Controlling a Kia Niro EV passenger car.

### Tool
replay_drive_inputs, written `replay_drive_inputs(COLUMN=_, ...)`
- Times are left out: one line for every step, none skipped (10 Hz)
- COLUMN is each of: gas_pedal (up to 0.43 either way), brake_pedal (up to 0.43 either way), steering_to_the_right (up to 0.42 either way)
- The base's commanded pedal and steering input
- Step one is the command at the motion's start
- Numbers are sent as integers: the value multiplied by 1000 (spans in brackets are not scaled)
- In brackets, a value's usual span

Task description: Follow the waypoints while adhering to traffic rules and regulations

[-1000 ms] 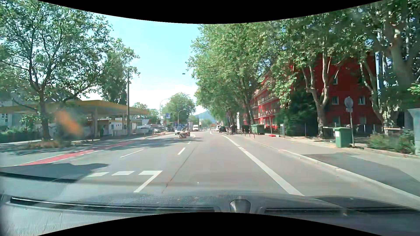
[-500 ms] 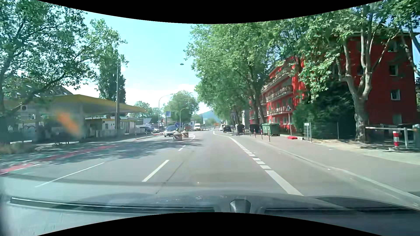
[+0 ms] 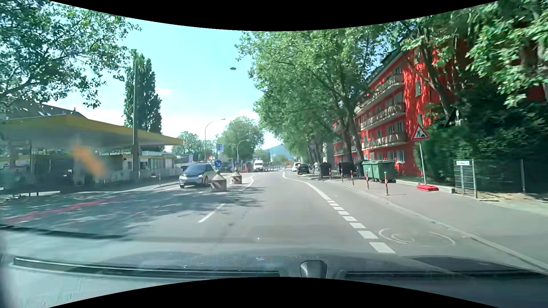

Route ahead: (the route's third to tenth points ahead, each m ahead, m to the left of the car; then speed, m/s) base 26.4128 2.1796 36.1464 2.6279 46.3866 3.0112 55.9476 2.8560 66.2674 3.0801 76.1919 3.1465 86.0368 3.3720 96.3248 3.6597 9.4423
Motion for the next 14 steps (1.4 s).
replay_drive_inputs(gas_pedal=67, brake_pedal=0, steering_to_the_right=-24)
replay_drive_inputs(gas_pedal=67, brake_pedal=0, steering_to_the_right=-24)
replay_drive_inputs(gas_pedal=67, brake_pedal=0, steering_to_the_right=-24)
replay_drive_inputs(gas_pedal=67, brake_pedal=0, steering_to_the_right=-24)
replay_drive_inputs(gas_pedal=67, brake_pedal=0, steering_to_the_right=-24)
replay_drive_inputs(gas_pedal=67, brake_pedal=0, steering_to_the_right=-24)
replay_drive_inputs(gas_pedal=67, brake_pedal=0, steering_to_the_right=-24)
replay_drive_inputs(gas_pedal=79, brake_pedal=0, steering_to_the_right=-24)
replay_drive_inputs(gas_pedal=79, brake_pedal=0, steering_to_the_right=-26)
replay_drive_inputs(gas_pedal=79, brake_pedal=0, steering_to_the_right=-29)
replay_drive_inputs(gas_pedal=79, brake_pedal=0, steering_to_the_right=-30)
replay_drive_inputs(gas_pedal=79, brake_pedal=0, steering_to_the_right=-30)
replay_drive_inputs(gas_pedal=79, brake_pedal=0, steering_to_the_right=-30)
replay_drive_inputs(gas_pedal=79, brake_pedal=0, steering_to_the_right=-30)
